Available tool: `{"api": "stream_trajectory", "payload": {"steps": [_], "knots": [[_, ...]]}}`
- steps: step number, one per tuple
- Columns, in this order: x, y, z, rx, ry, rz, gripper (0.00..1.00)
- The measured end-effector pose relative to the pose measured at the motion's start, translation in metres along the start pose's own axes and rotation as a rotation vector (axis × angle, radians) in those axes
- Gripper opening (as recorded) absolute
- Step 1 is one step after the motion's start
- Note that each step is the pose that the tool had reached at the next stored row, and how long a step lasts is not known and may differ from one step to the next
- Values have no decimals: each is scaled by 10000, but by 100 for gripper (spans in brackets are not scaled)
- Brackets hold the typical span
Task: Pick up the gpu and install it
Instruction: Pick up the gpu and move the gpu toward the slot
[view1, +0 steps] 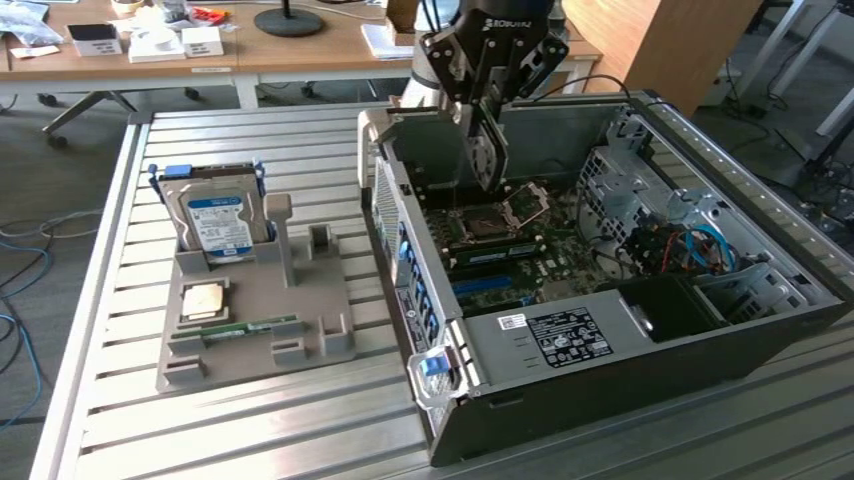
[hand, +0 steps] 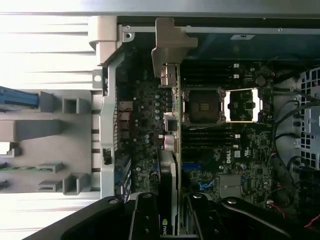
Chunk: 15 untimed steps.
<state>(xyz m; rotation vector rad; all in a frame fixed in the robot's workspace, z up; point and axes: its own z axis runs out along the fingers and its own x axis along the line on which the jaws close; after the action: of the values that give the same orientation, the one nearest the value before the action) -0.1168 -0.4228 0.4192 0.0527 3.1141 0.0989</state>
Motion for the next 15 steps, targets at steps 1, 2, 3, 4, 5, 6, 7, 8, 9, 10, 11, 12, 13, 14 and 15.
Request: {"api": "stream_trajectory", "payload": {"steps": [1,2,3,4,5,6,7,8,9,10,11,12,13,14,15], "knots": [[-27,1,1,-1,0,1,27],[-55,2,2,-1,0,1,27],[-82,3,2,-1,0,0,27],[-111,5,3,-1,0,0,27],[-138,5,4,-2,0,0,27],[-166,7,4,-1,0,0,27],[-192,8,5,-2,0,1,27],[-220,9,6,-3,0,0,27],[-247,10,6,-2,1,0,27],[-275,11,7,-2,0,0,27],[-302,12,8,-2,1,0,27],[-330,13,9,-2,0,1,27],[-356,15,9,-2,0,1,27],[-382,16,10,-2,0,1,27],[-409,17,11,-3,0,0,27]]}}
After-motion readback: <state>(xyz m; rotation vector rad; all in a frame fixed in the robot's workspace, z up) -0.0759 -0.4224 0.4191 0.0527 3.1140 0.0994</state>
